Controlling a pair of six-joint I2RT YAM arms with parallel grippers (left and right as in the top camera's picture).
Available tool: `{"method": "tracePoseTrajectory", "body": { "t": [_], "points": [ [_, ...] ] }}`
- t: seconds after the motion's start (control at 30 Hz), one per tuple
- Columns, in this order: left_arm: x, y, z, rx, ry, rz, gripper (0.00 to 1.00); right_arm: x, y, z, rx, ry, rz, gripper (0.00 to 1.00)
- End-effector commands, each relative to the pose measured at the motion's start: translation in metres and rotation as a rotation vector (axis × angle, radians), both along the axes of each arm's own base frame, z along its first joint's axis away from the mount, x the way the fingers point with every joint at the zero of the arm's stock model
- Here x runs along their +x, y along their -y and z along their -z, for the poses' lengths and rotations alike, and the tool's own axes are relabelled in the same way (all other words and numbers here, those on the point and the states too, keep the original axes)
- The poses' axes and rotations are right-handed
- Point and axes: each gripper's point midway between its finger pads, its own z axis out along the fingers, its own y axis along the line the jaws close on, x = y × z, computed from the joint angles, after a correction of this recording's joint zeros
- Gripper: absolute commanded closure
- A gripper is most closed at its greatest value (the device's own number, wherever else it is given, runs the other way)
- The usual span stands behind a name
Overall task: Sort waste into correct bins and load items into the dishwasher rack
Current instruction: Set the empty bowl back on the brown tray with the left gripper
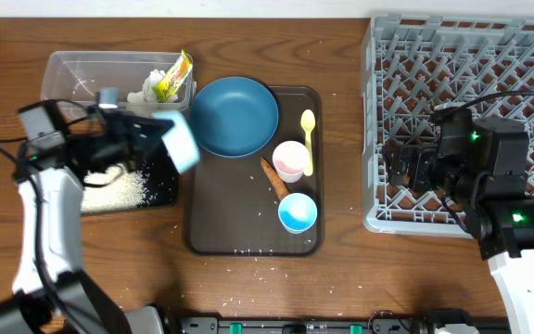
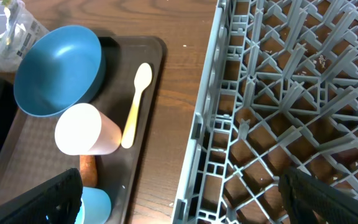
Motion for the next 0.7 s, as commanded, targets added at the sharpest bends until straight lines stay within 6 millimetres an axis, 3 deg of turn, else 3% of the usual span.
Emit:
{"method": "tracePoseTrajectory", "body": {
  "t": [0.0, 0.17, 0.27, 0.37, 0.67],
  "points": [
    [-0.007, 0.01, 0.042, 0.371, -0.058, -0.004, 0.94, 0.001, -0.003, -0.007, -0.001, 0.018, -0.019, 0.01],
    [-0.036, 0.051, 0.088, 0.732, -0.128, 0.174, 0.94, 0.001, -0.003, -0.007, -0.001, 0.022, -0.019, 0.01],
    [-0.045, 0.075, 0.104, 0.881, -0.101, 0.267, 0.94, 0.002, -0.004, -0.008, -0.001, 0.025, -0.019, 0.01],
    [-0.052, 0.087, 0.12, 1.036, -0.096, 0.314, 0.94, 0.001, -0.004, -0.008, 0.0, 0.023, -0.019, 0.01],
    [-0.07, 0.128, 0.168, 1.164, -0.118, 0.469, 0.89, 0.0, -0.004, -0.006, -0.001, 0.014, -0.019, 0.01]
  ]
}}
